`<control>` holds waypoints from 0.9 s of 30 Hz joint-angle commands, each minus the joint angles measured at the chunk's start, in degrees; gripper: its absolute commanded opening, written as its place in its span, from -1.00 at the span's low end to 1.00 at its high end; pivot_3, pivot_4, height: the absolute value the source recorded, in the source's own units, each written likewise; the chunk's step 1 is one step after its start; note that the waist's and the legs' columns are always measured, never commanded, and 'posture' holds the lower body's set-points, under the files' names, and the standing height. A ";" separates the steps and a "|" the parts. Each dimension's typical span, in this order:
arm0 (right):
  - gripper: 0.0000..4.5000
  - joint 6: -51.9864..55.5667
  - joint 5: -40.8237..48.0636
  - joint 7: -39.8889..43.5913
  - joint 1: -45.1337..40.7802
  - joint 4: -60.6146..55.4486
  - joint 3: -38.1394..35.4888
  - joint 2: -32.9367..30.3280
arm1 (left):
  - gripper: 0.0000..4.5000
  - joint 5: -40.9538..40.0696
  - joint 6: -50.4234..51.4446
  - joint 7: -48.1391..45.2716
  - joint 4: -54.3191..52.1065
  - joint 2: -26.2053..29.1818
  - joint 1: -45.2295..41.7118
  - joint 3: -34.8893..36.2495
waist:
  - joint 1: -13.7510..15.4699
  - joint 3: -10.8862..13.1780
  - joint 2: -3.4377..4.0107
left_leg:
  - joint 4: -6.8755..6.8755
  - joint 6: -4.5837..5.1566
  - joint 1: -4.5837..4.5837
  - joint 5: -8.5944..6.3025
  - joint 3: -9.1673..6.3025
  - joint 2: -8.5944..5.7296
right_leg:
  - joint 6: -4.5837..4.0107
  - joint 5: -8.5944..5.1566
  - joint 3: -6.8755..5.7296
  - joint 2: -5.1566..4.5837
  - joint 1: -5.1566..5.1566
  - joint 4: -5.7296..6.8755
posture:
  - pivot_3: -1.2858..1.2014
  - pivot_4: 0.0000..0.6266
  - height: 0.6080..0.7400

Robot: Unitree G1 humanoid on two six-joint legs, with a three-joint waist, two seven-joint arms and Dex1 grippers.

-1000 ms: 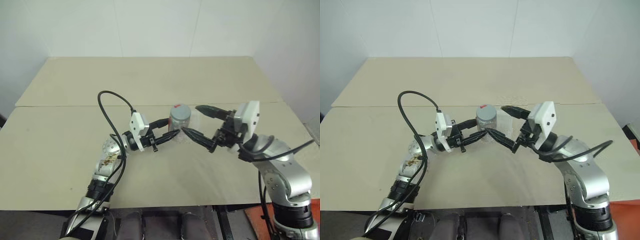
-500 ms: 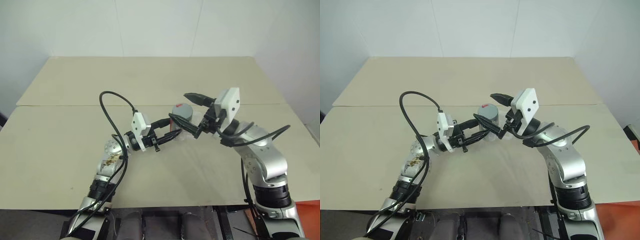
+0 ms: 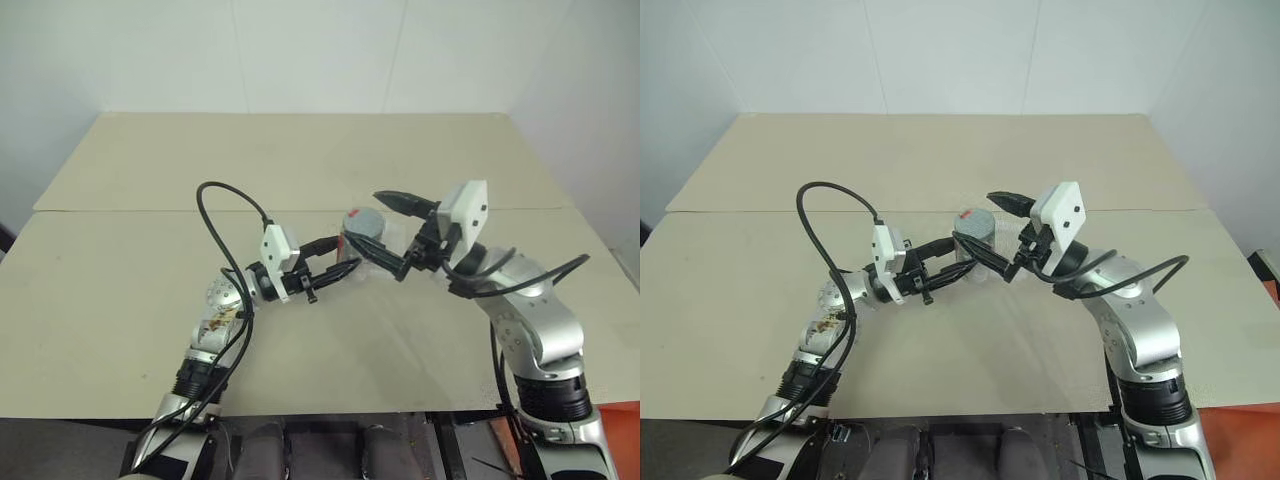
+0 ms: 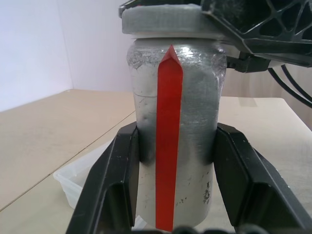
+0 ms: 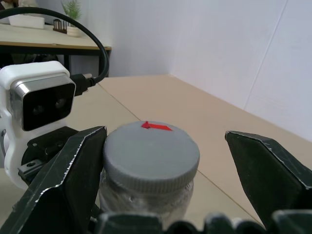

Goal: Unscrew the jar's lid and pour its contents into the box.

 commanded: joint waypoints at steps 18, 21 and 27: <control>0.97 -1.03 1.75 -0.73 3.99 -2.66 -6.10 -4.21 | -0.16 -0.49 -2.14 -0.60 -1.21 0.45 -0.46 0.54 | 0.02 0.00 0.00 | 0.00 0.00 0.01 0.00 -0.02 0.00 | 0.00 0.00 0.00 0.00 0.00 0.00 | 0.03 -0.52 1.00; 0.97 -1.02 1.87 -0.61 4.29 -2.60 -6.67 -4.50 | -0.16 -0.54 -2.10 -0.65 -1.17 0.44 -0.50 0.60 | 0.03 0.00 0.00 | -0.01 0.00 0.01 0.00 -0.01 0.00 | 0.00 0.00 0.01 0.01 0.00 0.00 | 0.03 -0.52 1.00; 0.97 -1.12 2.91 0.86 5.60 -3.85 -7.18 -5.14 | -0.16 -0.70 -2.21 -0.92 -0.83 0.47 -0.70 0.65 | 0.05 0.00 0.00 | -0.01 0.00 0.01 0.00 0.00 0.00 | 0.00 0.00 0.01 0.00 0.00 0.00 | 0.03 -0.52 1.00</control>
